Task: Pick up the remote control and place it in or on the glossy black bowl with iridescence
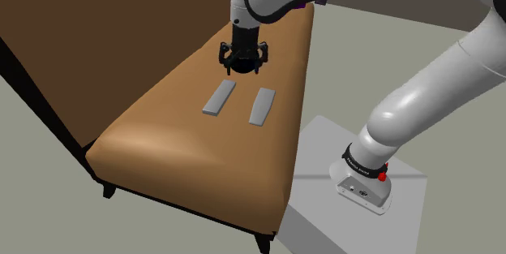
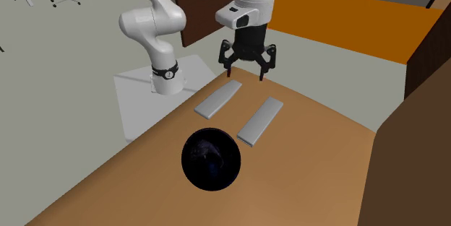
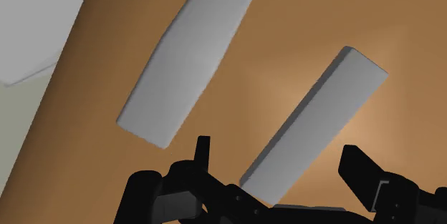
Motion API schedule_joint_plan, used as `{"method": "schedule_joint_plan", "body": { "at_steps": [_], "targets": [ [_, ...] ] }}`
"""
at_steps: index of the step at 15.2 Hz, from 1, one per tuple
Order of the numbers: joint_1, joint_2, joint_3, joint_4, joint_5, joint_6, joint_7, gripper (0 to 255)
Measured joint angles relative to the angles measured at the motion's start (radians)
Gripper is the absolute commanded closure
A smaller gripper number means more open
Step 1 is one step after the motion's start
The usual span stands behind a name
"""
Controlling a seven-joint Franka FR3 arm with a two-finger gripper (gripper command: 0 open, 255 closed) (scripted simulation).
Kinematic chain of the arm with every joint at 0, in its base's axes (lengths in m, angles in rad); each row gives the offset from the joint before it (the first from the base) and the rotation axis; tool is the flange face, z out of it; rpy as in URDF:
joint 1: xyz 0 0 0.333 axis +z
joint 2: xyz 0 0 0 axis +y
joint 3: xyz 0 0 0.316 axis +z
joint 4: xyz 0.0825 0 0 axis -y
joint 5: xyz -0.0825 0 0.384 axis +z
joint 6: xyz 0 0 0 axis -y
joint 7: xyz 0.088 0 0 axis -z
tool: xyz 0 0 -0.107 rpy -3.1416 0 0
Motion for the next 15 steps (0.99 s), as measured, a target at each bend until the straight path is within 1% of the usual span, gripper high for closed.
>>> {"method": "schedule_joint_plan", "body": {
  "at_steps": [3, 5, 8, 11, 15],
  "targets": [
    [-0.017, 0.121, 0.036, 0.046, -0.034, 0.05, 0.143, 0],
    [-0.024, 0.208, 0.05, 0.099, -0.066, 0.066, 0.237, 0],
    [-0.021, 0.349, 0.053, 0.174, -0.124, 0.101, 0.374, 0],
    [-0.013, 0.401, 0.05, 0.179, -0.148, 0.137, 0.424, 0],
    [-0.008, 0.432, 0.046, 0.157, -0.167, 0.187, 0.442, 0]
  ]
}}
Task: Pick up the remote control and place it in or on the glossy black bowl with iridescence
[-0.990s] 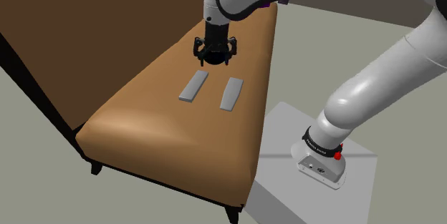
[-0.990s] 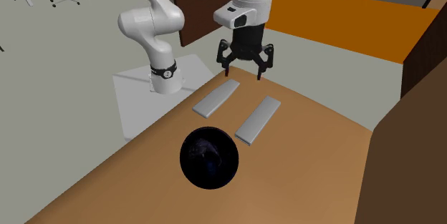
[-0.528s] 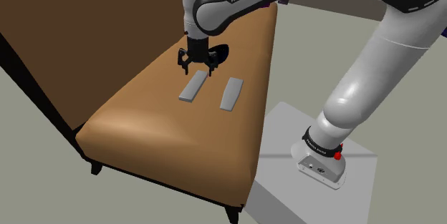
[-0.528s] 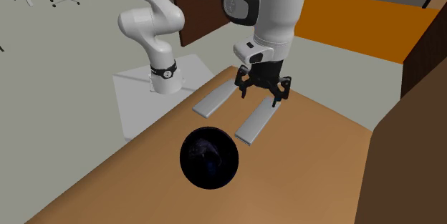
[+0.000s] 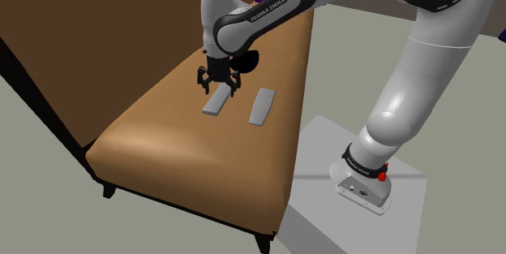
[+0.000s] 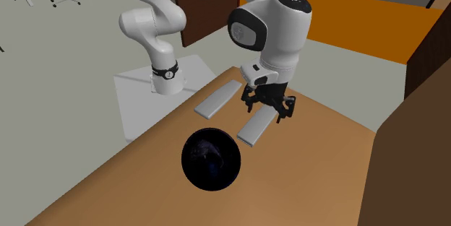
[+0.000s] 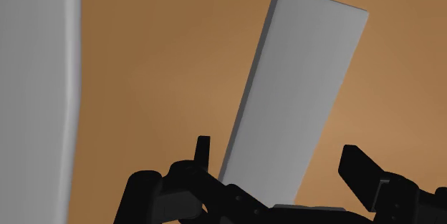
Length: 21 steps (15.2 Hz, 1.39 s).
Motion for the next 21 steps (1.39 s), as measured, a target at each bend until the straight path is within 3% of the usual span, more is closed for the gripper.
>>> {"method": "schedule_joint_plan", "body": {
  "at_steps": [7, 8, 21],
  "targets": [
    [0.001, 0.009, -0.002, -0.013, -0.007, 0.021, 0.004, 0],
    [0.001, 0.009, -0.002, -0.013, -0.007, 0.021, 0.004, 255],
    [-0.002, -0.009, 0.001, -0.003, 0.005, -0.004, -0.004, 255]
  ]
}}
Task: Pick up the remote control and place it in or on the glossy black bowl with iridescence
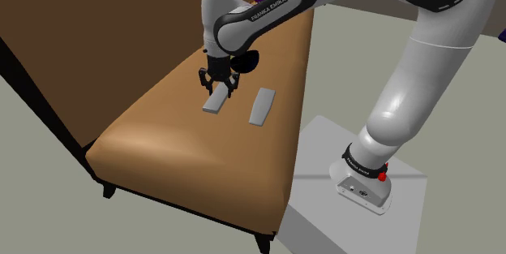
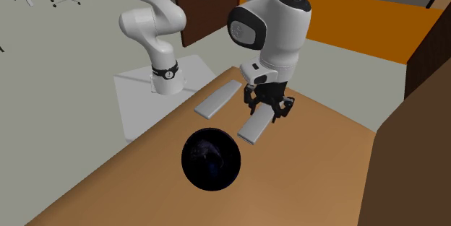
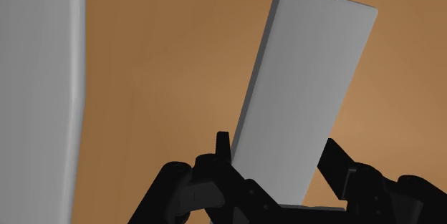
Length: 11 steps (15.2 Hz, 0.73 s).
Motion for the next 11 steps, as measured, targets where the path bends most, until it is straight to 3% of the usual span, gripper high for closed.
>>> {"method": "schedule_joint_plan", "body": {
  "at_steps": [11],
  "targets": [
    [-0.01, -0.076, 0.007, 0.069, 0.047, -0.135, -0.034, 255]
  ]
}}
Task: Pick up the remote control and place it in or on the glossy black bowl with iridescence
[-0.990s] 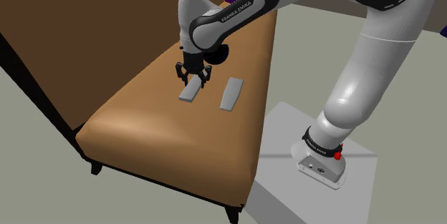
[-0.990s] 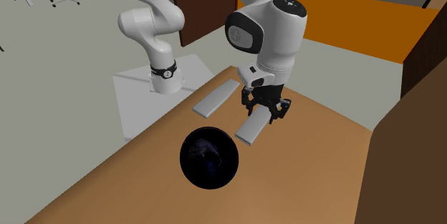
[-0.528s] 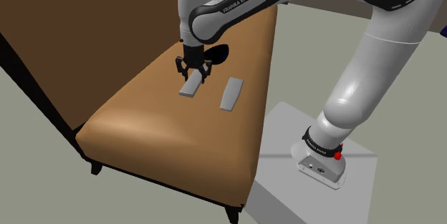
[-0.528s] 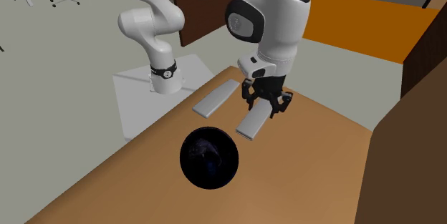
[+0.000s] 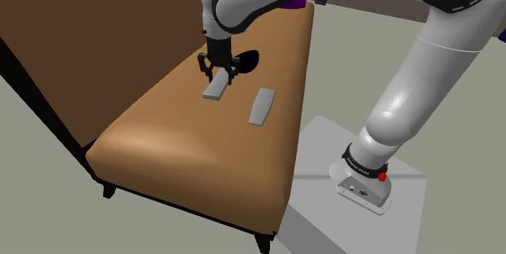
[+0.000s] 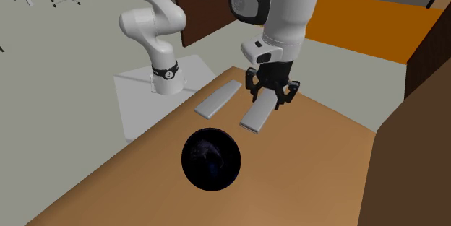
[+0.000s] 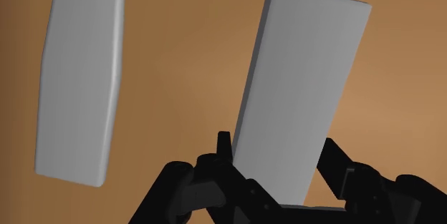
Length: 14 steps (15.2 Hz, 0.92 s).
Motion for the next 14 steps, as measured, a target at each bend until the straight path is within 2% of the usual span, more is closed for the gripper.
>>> {"method": "schedule_joint_plan", "body": {
  "at_steps": [14],
  "targets": [
    [-0.006, -0.068, 0.0, 0.119, 0.037, -0.179, -0.025, 255]
  ]
}}
